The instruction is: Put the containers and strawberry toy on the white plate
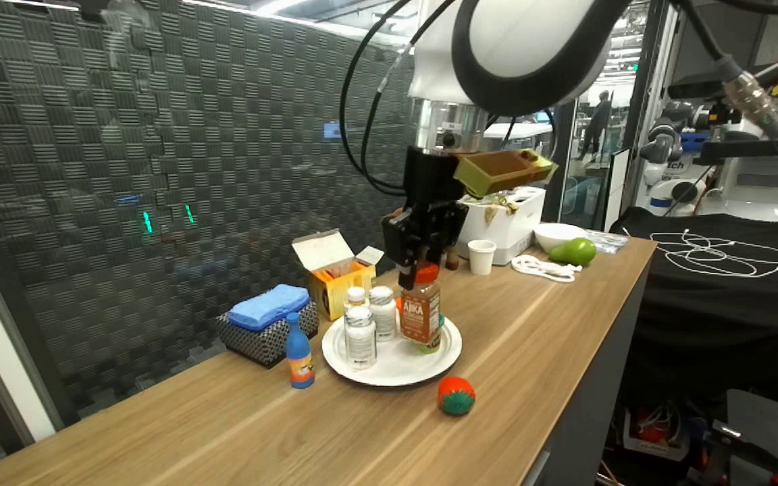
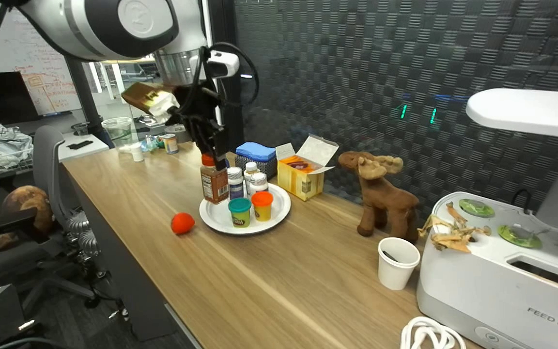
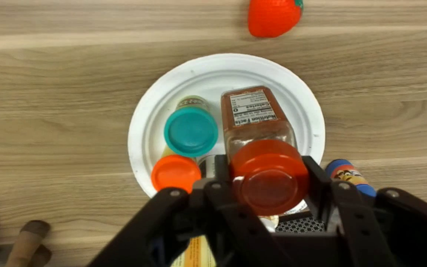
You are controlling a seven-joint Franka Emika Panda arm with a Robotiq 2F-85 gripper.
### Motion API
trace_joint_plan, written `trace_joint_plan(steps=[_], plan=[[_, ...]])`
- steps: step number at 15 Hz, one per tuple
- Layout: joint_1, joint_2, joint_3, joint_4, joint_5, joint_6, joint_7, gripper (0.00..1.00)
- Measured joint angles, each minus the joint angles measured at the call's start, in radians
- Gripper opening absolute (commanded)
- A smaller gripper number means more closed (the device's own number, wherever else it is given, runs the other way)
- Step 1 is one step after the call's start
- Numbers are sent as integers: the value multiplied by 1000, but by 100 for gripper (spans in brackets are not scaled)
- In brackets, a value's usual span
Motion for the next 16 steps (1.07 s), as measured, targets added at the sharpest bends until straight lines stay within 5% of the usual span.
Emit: trace_joint_plan(steps=[5, 16], plan=[[2, 109, 4, 98, 93, -22, -106, 25], [1, 218, -11, 195, 63, -82, -132, 25]])
